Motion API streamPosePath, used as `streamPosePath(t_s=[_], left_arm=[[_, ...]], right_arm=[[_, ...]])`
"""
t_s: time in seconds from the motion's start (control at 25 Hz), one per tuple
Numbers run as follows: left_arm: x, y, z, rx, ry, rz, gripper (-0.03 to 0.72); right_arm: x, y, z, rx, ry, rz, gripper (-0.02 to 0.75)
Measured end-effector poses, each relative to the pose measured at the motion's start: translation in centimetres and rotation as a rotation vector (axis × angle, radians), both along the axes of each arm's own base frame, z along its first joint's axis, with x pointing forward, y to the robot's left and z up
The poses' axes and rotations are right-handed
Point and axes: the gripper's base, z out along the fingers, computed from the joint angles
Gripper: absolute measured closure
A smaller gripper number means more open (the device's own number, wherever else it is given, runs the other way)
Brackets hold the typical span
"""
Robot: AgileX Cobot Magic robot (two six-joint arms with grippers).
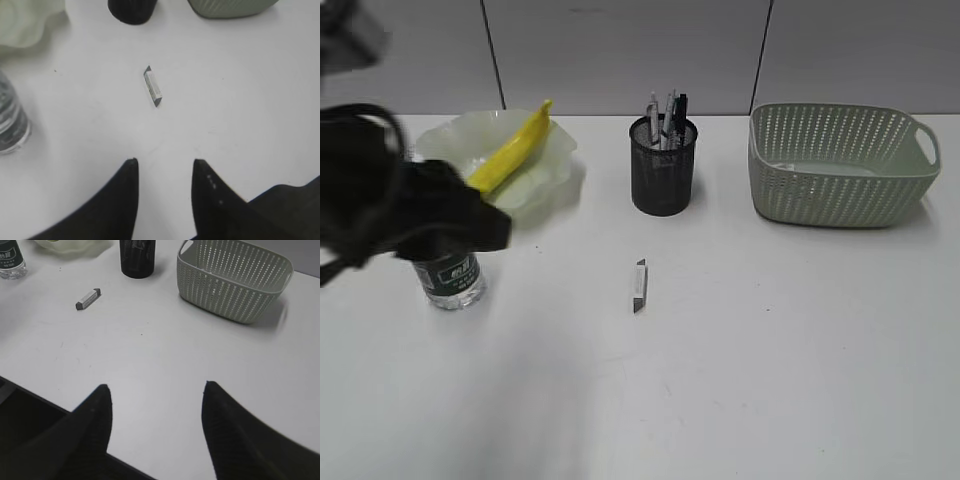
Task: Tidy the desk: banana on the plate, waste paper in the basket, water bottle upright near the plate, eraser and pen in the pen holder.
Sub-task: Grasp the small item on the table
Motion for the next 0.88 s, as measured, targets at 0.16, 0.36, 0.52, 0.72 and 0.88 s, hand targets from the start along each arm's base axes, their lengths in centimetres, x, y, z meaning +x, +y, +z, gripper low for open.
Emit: streamPosePath(t_s=[0.16,0.36,0.52,0.72,0.88], left_arm=[[4.6,-5.7,-2.4,0.068,0.118,-0.047,0.419],[10.0,-11.6,-6.2,0.162,0.255,-0.065,0.391],[13.8,-14.8,-9.0,0.237,0.313,-0.050,0.369],[17.1,-17.0,-12.3,0.374,0.367,-0.048,0.359],[18.6,-17.4,-13.9,0.495,0.405,-0.006,0.358]], right_arm=[[0.0,0.0,0.0,0.000,0.000,0.001,0.281],[0.0,0.0,0.0,0.000,0.000,0.001,0.281],[0.0,0.0,0.0,0.000,0.000,0.001,0.281],[0.0,0.0,0.0,0.000,0.000,0.001,0.281],[0.0,0.0,0.0,0.000,0.000,0.001,0.281]])
